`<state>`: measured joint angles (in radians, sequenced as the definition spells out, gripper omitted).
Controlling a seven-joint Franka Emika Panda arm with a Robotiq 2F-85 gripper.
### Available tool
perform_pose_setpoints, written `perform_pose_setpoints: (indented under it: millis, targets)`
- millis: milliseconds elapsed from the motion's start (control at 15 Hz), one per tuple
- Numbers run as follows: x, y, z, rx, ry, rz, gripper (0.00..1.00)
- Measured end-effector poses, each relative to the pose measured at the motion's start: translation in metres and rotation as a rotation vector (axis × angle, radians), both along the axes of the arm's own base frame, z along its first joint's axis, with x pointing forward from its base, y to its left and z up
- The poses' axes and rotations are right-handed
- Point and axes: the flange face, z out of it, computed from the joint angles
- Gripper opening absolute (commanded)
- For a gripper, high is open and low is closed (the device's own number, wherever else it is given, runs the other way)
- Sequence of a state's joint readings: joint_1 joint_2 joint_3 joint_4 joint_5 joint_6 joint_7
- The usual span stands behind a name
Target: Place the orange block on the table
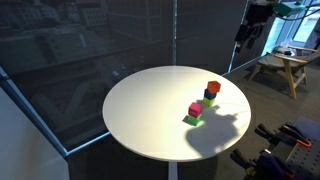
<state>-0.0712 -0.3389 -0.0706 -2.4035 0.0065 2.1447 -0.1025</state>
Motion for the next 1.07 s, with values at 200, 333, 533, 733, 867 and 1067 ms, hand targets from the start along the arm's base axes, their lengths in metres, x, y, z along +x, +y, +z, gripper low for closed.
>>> perform_pose_setpoints:
  millis: [200, 333, 533, 733, 867, 1067]
  targets:
    - [0.017, -0.010, -0.019, -0.012, 0.012, -0.011, 1.00]
    - [0.029, -0.017, -0.033, -0.017, 0.019, -0.021, 1.00]
    - [0.044, -0.025, -0.056, -0.019, 0.039, -0.031, 1.00]
    - [0.057, -0.026, -0.076, -0.021, 0.067, -0.031, 1.00]
    - [0.065, -0.026, -0.086, -0.022, 0.084, -0.027, 1.00]
    - [0.078, -0.024, -0.099, -0.025, 0.103, -0.021, 1.00]
